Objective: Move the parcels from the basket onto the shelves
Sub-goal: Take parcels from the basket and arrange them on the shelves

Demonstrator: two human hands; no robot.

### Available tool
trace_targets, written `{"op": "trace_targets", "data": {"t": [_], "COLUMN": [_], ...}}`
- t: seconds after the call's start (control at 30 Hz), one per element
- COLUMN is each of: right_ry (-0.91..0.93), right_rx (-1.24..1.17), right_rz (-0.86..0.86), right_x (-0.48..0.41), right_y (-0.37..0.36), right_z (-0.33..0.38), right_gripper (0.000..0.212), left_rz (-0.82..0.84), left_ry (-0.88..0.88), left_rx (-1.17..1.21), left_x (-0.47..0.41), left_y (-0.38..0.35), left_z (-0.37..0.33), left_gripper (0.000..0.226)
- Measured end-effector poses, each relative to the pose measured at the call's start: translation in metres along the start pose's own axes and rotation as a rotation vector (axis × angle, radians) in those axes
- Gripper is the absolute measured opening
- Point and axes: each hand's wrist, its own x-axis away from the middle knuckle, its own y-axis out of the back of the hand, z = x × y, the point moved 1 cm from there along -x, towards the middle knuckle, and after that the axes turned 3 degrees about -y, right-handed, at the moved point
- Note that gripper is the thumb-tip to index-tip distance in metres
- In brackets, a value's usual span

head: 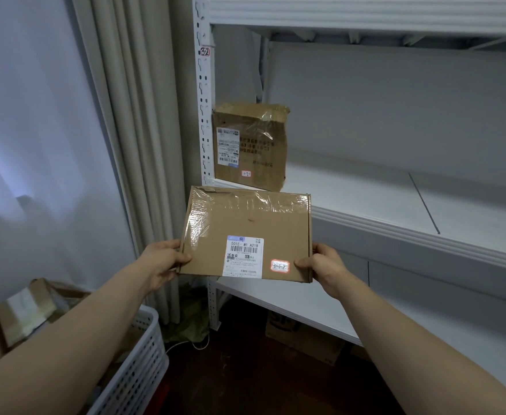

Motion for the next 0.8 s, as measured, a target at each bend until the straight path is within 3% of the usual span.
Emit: {"op": "trace_targets", "data": {"t": [0.27, 0.43, 0.57, 0.8], "right_ry": [-0.022, 0.028, 0.119, 0.321], "right_rx": [-0.057, -0.077, -0.128, -0.258], "right_rz": [0.017, 0.014, -0.050, -0.119], "right_x": [0.006, 0.012, 0.013, 0.015], "right_y": [0.004, 0.009, 0.016, 0.026], "right_z": [-0.001, 0.009, 0.038, 0.111], "right_gripper": [0.059, 0.044, 0.040, 0.052], "left_rz": [0.020, 0.024, -0.018, -0.022], "left_ry": [-0.012, -0.031, -0.110, -0.324], "left_rx": [-0.009, -0.024, -0.032, -0.005], "left_x": [0.005, 0.006, 0.005, 0.009], "left_y": [-0.005, -0.011, -0.025, -0.052], "left_z": [-0.001, -0.010, -0.037, -0.118], "left_gripper": [0.044, 0.043, 0.041, 0.019]}}
